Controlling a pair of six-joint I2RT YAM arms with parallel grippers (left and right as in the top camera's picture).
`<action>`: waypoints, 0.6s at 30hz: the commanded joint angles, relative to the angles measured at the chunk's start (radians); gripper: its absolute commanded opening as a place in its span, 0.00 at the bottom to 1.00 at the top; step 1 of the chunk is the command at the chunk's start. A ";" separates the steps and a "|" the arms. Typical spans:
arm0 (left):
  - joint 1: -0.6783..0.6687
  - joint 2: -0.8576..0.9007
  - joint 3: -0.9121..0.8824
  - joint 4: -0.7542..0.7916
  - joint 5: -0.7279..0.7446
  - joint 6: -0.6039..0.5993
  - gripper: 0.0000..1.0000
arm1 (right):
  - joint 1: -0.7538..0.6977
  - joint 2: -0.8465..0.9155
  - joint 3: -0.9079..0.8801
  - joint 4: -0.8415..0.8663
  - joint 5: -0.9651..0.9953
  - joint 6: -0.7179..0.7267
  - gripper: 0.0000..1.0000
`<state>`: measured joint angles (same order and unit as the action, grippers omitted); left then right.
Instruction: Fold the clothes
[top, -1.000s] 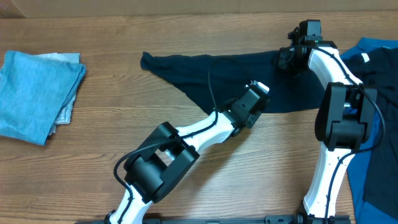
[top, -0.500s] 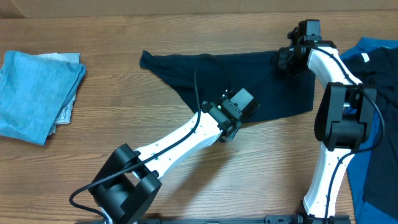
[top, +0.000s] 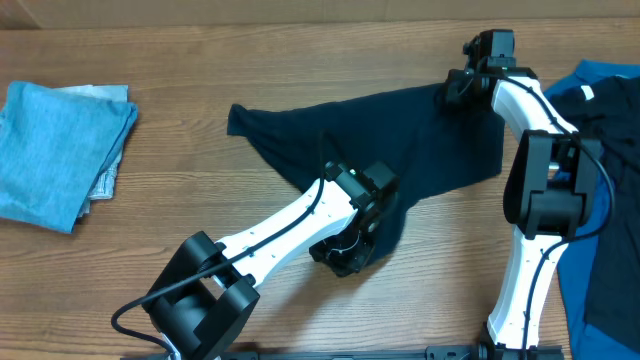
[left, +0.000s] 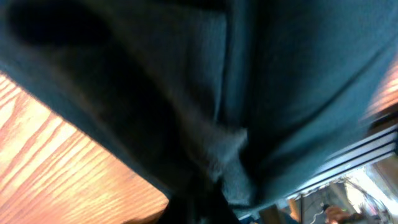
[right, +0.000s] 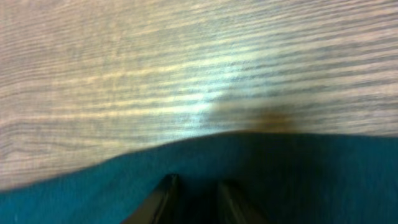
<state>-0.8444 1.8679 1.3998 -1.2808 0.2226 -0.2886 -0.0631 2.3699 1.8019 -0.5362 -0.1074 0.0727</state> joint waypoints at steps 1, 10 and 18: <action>0.000 -0.020 0.003 -0.028 -0.076 -0.013 0.35 | -0.005 0.080 0.009 0.034 0.040 -0.011 0.40; 0.129 -0.021 0.157 -0.025 -0.447 -0.250 0.86 | -0.003 0.050 0.366 -0.293 -0.056 -0.058 0.69; 0.591 -0.014 0.156 0.254 -0.209 -0.196 0.89 | 0.056 0.043 0.426 -0.638 -0.142 -0.101 0.59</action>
<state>-0.3405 1.8664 1.5391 -1.0710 -0.0486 -0.5106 -0.0448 2.4325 2.1998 -1.1435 -0.1978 0.0063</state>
